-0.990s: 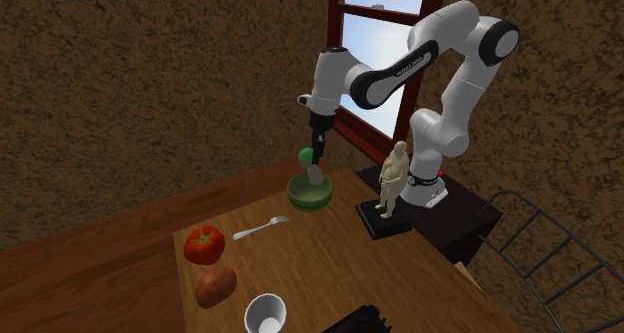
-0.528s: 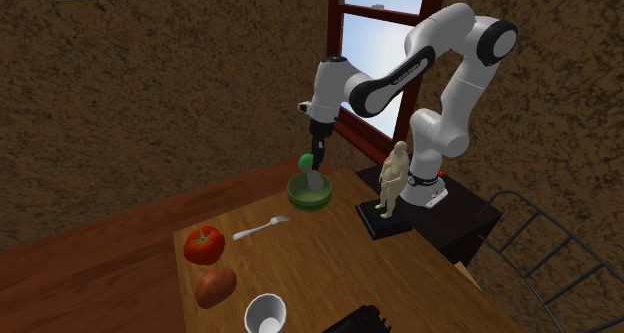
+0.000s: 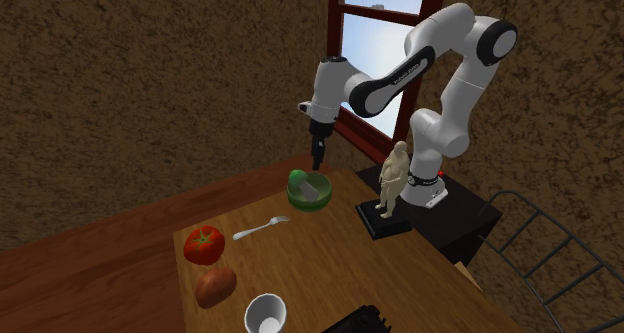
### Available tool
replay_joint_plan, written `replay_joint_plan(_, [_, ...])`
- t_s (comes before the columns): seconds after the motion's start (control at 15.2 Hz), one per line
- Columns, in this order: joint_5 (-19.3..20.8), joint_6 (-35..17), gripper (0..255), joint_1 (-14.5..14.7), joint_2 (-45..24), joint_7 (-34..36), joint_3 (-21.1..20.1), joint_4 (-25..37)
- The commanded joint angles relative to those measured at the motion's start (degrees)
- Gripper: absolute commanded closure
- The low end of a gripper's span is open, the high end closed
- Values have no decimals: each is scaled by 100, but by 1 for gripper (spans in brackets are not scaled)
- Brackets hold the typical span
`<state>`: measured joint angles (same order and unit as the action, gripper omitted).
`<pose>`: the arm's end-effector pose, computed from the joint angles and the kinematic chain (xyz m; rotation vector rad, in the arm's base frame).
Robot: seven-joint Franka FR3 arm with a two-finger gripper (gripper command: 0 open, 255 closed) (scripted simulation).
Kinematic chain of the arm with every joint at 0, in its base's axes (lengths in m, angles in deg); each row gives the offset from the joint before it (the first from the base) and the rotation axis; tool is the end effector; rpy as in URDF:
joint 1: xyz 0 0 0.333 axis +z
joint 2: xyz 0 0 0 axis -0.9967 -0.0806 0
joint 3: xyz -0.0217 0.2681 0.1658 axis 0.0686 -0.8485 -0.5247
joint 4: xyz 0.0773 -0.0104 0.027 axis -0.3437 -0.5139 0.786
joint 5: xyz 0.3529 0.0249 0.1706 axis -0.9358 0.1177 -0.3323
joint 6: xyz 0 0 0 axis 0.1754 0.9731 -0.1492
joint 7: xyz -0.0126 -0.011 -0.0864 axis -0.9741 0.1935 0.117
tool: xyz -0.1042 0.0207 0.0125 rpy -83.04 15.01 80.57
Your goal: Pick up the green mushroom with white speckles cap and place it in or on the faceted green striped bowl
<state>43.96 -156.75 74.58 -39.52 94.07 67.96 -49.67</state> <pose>0.4462 -0.0882 0.4466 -3.0132 0.6359 -0.2718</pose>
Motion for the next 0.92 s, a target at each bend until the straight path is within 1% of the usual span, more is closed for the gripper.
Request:
replay_joint_plan(0.0, [0, 0, 0, 0, 0, 0, 0, 0])
replay_joint_plan(0.07, [0, 0, 0, 0, 0, 0, 0, 0])
replay_joint_plan(0.33, [36, 776, 0, -22, 387, 19, 16, 390])
replay_joint_plan(0.86, [36, 776, 0, -22, 387, 19, 16, 390])
